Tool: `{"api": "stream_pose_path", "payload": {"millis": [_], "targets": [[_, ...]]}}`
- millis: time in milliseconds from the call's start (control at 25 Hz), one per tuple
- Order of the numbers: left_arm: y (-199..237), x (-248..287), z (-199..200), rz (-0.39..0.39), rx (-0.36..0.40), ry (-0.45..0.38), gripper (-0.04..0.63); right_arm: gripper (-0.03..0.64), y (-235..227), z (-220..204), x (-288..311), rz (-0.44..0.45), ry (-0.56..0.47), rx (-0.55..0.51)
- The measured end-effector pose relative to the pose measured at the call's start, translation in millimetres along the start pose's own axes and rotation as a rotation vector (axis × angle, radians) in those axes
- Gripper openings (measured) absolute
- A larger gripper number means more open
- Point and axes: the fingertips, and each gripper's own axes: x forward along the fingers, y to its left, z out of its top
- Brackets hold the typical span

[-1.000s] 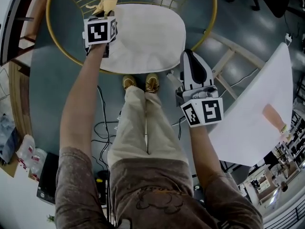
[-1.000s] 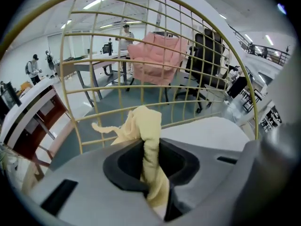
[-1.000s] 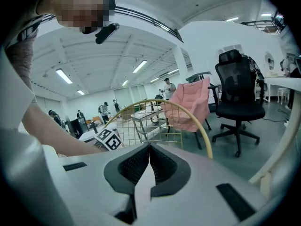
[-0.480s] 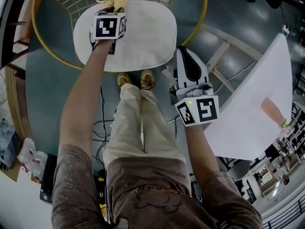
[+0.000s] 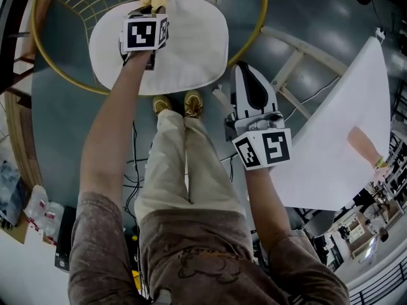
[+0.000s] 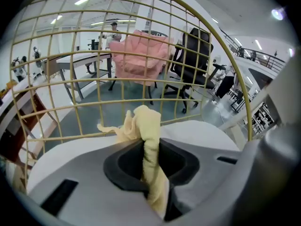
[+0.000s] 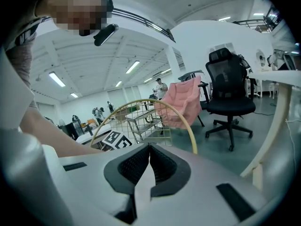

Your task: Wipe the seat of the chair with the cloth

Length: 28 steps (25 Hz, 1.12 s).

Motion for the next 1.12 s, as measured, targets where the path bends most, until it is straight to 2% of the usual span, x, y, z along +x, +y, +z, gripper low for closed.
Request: {"api": "stream_pose_path", "payload": {"millis": [200, 400, 560, 840, 1120], "targets": [[-16, 1, 6, -0.020, 0.016, -0.024, 0.075, 0.028, 1, 3, -3, 0.000, -0.001, 0.010], [-21, 3, 4, -0.022, -0.003, -0.033, 0.075, 0.028, 0, 4, -6, -0.002, 0.003, 0.013], [-39, 8, 4, -0.060, 0.005, -0.015, 0.075, 0.028, -1, -2, -9, -0.005, 0.015, 0.010], [-63, 8, 11, -0.113, -0.032, -0.011, 0.074, 0.028, -5, -8, -17, -0.017, 0.037, 0.002], [-112, 9, 10, -0.225, -0.018, -0.009, 0.074, 0.028, -8, -11, -19, -0.021, 0.042, -0.009]]}}
